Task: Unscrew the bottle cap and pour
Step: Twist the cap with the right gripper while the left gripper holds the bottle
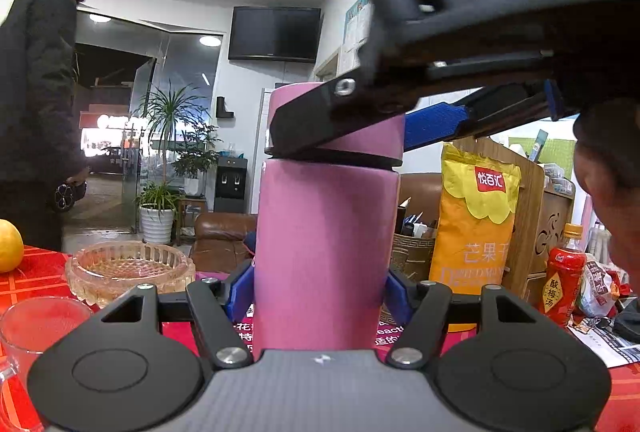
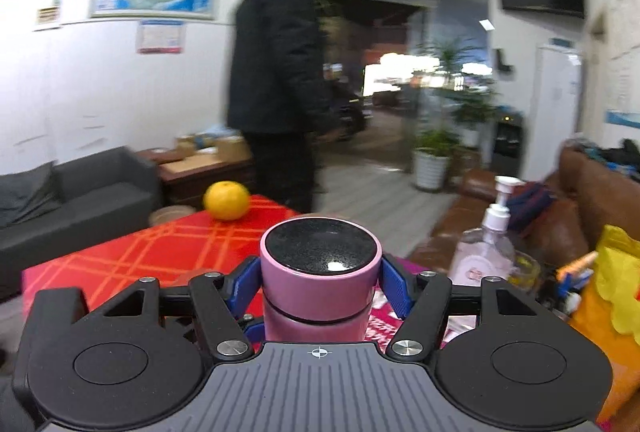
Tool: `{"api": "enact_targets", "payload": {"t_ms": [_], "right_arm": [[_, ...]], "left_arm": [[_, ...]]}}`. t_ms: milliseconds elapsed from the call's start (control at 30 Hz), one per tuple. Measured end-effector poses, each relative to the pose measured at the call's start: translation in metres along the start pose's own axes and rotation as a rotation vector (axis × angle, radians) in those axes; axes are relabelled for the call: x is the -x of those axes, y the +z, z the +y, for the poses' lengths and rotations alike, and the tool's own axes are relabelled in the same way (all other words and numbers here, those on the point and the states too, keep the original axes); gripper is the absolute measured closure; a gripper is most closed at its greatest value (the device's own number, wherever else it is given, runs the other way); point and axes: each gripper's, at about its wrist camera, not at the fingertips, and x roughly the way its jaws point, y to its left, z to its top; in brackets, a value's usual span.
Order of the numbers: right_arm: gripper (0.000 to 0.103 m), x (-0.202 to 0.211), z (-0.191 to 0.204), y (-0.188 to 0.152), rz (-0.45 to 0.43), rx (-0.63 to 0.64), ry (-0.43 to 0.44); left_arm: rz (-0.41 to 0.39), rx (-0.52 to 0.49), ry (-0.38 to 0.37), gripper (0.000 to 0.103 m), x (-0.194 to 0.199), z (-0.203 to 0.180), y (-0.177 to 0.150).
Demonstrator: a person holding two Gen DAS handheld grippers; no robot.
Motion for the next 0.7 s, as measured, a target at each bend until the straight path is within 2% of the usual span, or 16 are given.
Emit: {"api": "enact_targets", "payload": {"t_ms": [333, 467, 667, 700], "right_arm": [[0.038, 0.0, 0.023, -0.003, -0.033, -0.039, -0.129], [0.032, 0.0, 0.033, -0.004, -0.046, -0.055, -0.181], [0.032, 0.0, 0.047, -0.006, -0.065, -0.078, -0.258], [0.035, 0.0, 0.049, -0.006, -0.069, -0.082, -0.271]], "left_arm": [[-0.002, -0.005, -0.005, 0.036, -0.001, -0.002, 0.0], [-0.002, -0.006, -0.004, 0.036, 0.0, -0.002, 0.0], [-0.004, -0.007, -0.001, 0.036, -0.002, -0.003, -0.001], [-0.004, -0.008, -0.001, 0.036, -0.002, -0.004, -0.001]]}}
